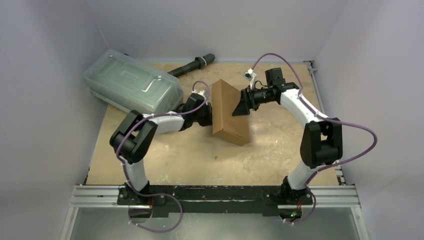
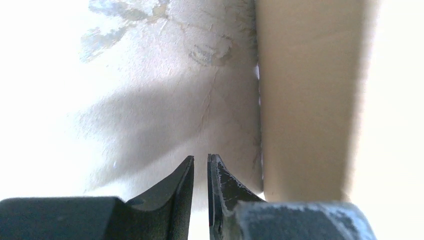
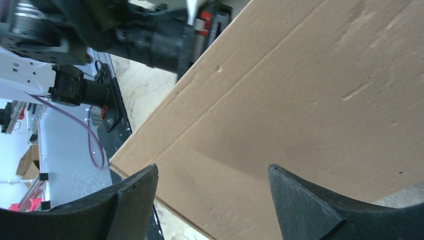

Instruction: Fold the paper box

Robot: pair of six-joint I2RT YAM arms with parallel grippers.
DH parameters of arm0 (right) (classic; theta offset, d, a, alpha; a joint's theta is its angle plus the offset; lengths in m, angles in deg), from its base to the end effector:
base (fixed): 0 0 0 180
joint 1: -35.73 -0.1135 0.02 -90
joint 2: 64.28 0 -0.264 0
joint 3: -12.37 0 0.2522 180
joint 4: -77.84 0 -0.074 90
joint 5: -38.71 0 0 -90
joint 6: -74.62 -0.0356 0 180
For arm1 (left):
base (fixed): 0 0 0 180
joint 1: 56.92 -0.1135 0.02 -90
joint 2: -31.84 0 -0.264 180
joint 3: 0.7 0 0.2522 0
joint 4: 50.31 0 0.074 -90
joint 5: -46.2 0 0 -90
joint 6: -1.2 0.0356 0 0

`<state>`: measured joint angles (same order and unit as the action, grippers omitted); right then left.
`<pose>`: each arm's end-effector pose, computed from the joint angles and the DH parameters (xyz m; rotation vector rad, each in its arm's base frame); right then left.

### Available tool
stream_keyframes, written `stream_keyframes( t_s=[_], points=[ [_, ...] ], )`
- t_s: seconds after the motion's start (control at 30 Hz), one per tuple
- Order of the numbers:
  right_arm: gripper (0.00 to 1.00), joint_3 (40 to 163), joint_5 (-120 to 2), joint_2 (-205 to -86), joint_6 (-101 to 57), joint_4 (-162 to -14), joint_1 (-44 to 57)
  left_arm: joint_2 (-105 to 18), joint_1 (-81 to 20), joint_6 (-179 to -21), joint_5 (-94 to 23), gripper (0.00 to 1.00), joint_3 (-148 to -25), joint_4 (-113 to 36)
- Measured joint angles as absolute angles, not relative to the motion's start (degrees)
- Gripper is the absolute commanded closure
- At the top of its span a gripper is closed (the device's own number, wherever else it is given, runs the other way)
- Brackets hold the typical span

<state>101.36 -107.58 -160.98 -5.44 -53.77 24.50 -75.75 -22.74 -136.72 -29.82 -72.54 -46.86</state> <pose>0.3405 0.0978 0.2640 -0.7891 2.1864 1.2351 0.3166 -0.2254 0.1492 -0.1510 2.4421 -0.9875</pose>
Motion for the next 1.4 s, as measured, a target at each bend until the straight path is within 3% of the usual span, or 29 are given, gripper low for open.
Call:
stream_keyframes(
  t_s=[0.2,0.37,0.47,0.57,0.67,0.77,1.03,1.4],
  points=[
    [0.08,101.3,-103.3,-158.3,-0.7,-51.8,24.4,-65.1,-22.7,-132.6,-35.5,0.79,-70.5,-35.0],
    [0.01,97.6,-95.6,-148.9,3.6,-53.0,24.5,-53.4,-22.7,-129.1,-40.2,0.74,-66.6,-24.8],
    [0.01,93.1,-89.1,-142.7,5.4,-54.7,24.5,-44.4,-22.7,-126.6,-41.5,0.56,-64.3,-19.3],
    [0.01,88.9,-82.7,-137.0,5.6,-56.6,26.6,-34.5,-22.7,-123.9,-42.2,0.21,-63.8,-16.0],
    [0.01,87.8,-81.0,-131.5,3.0,-57.6,34.4,-24.9,-22.7,-121.7,-43.2,0.08,-64.2,-15.6],
    [0.01,89.9,-79.4,-126.9,-0.9,-57.8,42.0,-18.8,-22.7,-119.5,-43.8,0.06,-67.5,-15.3],
    [0.01,100.4,-76.0,-115.8,-6.7,-55.0,41.8,-20.2,-22.7,-115.5,-46.1,0.01,-83.4,-10.4],
    [0.01,105.3,-71.0,-108.9,-12.9,-52.7,41.8,-16.5,-22.7,-115.1,-50.1,0.01,-85.4,-5.1]
  ],
)
